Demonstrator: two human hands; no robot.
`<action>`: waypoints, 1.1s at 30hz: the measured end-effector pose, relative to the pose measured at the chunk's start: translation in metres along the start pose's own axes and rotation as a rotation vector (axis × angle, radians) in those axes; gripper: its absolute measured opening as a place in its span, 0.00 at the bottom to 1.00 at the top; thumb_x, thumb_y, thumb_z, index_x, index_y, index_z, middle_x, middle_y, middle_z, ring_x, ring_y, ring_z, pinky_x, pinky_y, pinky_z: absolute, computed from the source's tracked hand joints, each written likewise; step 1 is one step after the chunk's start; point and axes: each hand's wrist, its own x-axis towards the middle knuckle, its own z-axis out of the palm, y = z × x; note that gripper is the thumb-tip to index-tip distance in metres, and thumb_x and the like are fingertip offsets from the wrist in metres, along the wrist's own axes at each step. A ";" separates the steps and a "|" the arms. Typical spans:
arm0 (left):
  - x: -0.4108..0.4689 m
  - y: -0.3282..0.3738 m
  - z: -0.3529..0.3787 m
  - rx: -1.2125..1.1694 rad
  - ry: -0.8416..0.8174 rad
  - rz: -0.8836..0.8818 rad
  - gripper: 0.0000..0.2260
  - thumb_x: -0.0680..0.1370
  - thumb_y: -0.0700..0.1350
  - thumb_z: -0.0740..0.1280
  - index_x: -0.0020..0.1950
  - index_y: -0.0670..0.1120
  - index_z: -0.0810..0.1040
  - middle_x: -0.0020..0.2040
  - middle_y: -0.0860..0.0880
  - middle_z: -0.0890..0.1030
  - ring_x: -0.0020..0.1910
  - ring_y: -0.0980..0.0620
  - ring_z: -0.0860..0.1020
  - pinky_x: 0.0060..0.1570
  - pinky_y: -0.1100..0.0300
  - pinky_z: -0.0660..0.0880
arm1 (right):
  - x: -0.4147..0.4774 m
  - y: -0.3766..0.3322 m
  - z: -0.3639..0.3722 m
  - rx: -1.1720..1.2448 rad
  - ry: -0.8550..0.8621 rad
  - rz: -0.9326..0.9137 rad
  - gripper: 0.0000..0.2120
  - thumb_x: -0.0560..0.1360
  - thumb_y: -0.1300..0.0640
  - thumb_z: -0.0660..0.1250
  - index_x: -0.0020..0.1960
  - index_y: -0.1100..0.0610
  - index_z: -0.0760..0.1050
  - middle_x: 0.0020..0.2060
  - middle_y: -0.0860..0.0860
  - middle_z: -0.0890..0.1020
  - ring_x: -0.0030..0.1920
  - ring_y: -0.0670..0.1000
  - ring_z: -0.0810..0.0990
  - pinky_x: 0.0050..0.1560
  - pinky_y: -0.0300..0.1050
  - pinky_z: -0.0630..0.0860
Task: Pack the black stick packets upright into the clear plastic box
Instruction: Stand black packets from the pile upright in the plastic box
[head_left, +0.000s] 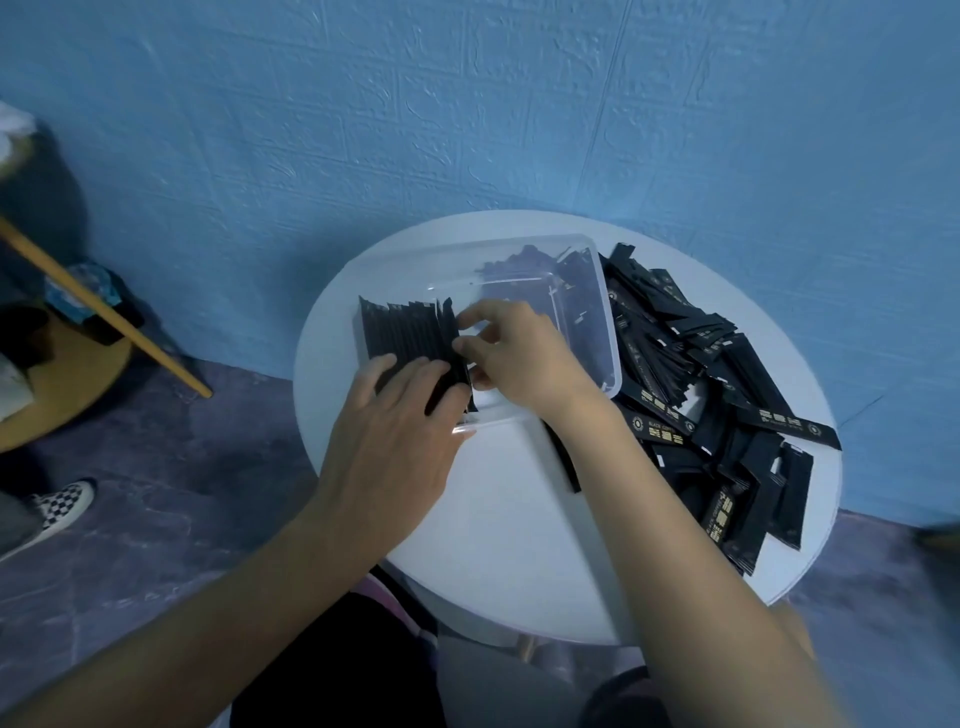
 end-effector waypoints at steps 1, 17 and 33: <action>0.000 0.000 -0.001 0.005 0.000 0.004 0.14 0.80 0.51 0.64 0.61 0.46 0.80 0.60 0.46 0.80 0.62 0.45 0.79 0.69 0.48 0.62 | 0.001 0.000 0.000 0.008 -0.010 0.002 0.06 0.78 0.54 0.69 0.55 0.51 0.79 0.35 0.51 0.86 0.35 0.48 0.85 0.53 0.53 0.81; 0.024 -0.018 0.004 0.105 -0.142 0.252 0.21 0.81 0.58 0.55 0.56 0.45 0.81 0.56 0.47 0.79 0.56 0.44 0.76 0.46 0.49 0.73 | 0.005 0.007 -0.003 0.306 -0.163 0.101 0.09 0.81 0.68 0.62 0.53 0.57 0.79 0.37 0.59 0.80 0.37 0.55 0.81 0.38 0.40 0.80; 0.017 -0.015 0.010 0.123 -0.066 0.211 0.21 0.83 0.59 0.57 0.49 0.44 0.82 0.53 0.48 0.80 0.56 0.45 0.77 0.44 0.52 0.75 | -0.043 0.023 -0.042 0.167 -0.004 -0.066 0.14 0.80 0.62 0.61 0.54 0.49 0.83 0.39 0.48 0.84 0.42 0.51 0.84 0.52 0.58 0.81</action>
